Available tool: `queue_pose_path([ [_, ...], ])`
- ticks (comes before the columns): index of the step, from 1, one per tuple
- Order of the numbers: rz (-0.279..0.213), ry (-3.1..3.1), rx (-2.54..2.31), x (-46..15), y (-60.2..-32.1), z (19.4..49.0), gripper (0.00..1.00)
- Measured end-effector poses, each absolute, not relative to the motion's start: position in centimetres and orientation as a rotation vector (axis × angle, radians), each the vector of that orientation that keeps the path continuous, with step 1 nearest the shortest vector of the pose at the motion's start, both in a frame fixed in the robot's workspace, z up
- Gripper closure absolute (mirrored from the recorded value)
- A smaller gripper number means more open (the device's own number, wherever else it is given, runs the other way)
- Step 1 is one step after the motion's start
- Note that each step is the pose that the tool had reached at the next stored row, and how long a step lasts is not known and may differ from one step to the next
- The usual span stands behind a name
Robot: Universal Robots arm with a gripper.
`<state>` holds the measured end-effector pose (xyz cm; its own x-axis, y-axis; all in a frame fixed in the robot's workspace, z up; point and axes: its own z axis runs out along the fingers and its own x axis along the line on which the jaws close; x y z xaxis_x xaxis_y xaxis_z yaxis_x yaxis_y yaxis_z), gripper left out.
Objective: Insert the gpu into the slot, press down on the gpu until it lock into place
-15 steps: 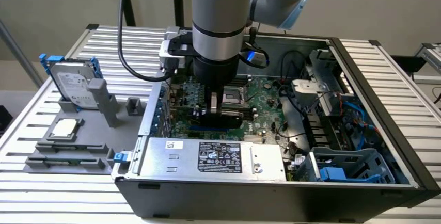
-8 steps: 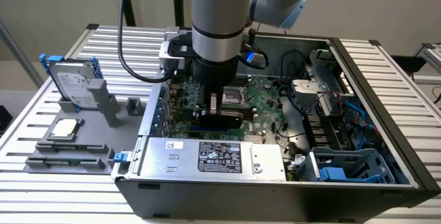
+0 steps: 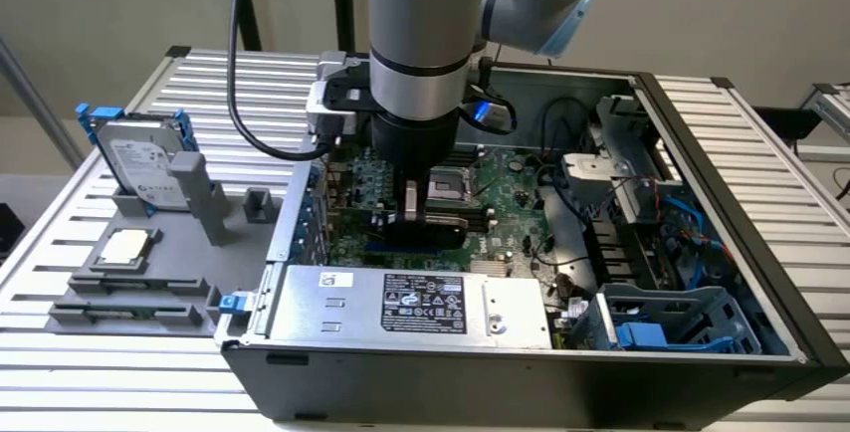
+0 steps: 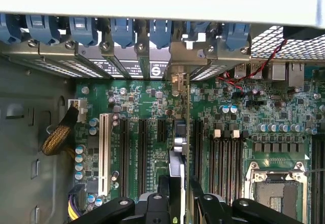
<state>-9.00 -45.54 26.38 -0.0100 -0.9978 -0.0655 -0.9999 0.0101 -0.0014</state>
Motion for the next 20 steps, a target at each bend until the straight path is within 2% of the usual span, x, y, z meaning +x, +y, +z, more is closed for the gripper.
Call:
queue_pose_path([
  [20,0.070,2.198,-2.176,-9.00,-45.54,26.08,0.74],
])
